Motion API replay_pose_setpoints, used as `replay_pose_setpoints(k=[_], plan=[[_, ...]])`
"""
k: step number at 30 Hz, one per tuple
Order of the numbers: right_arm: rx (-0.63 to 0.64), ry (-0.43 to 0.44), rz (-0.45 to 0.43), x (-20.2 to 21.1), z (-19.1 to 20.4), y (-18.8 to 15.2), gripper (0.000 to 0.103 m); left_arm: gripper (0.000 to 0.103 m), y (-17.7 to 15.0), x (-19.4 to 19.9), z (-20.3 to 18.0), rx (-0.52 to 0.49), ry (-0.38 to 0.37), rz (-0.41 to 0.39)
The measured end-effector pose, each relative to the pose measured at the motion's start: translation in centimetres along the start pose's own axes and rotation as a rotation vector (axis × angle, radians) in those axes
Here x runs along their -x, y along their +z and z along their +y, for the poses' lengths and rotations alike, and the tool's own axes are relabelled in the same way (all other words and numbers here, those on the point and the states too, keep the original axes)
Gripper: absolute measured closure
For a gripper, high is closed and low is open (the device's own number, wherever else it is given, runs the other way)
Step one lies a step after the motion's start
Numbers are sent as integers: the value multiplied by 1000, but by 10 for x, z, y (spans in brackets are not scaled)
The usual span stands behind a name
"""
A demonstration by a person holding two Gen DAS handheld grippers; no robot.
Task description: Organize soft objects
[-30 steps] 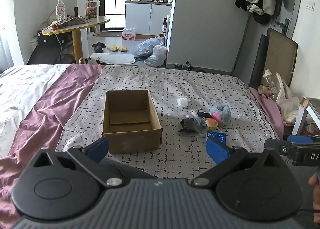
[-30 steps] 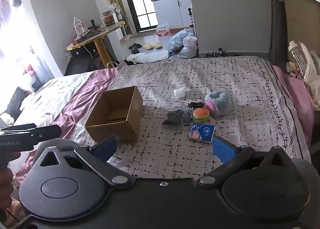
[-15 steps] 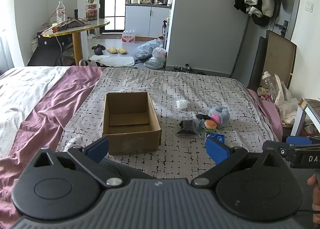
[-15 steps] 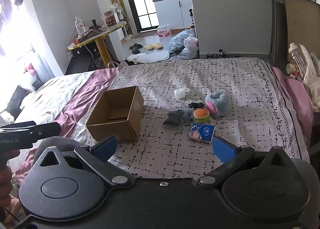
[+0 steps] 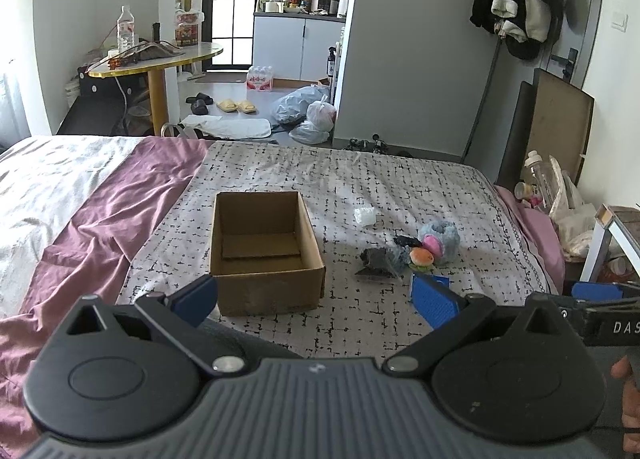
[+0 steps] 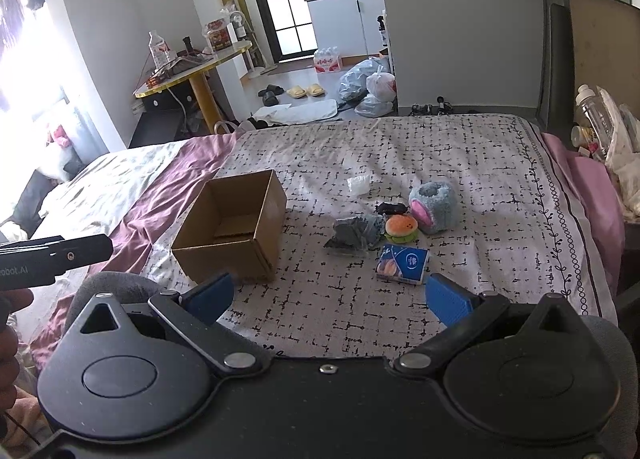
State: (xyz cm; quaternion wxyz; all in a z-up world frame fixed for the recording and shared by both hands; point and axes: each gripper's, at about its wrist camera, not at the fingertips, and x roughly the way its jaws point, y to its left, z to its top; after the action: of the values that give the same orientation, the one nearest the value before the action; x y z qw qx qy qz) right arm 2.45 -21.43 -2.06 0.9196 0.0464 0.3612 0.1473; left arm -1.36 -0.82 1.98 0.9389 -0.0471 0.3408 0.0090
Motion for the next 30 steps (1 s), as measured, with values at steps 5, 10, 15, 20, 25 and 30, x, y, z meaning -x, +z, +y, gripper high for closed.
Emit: replay_pose_setpoints(k=[5,10,15,20,25,30], plan=[[-6,-1,7,-1,0,0,0,0,-2,-1,0,-1,0,3],[-4,-4,9,1,1,0,0,0,-3,-1,-1,-2,3,3],[-5,-4,9,1,1,0,0,0,-4,-1,-1,-2,3,3],[-3,1,3,1,1,-1,0,0,-4,-2,-3,-6,1,8],[-29,20,7,2,-3,0,0,0,-5,-3,-3,-9,0,6],[-29,13,5,3,-5,1,0,0,-4,-4,-6,-15,1,11]])
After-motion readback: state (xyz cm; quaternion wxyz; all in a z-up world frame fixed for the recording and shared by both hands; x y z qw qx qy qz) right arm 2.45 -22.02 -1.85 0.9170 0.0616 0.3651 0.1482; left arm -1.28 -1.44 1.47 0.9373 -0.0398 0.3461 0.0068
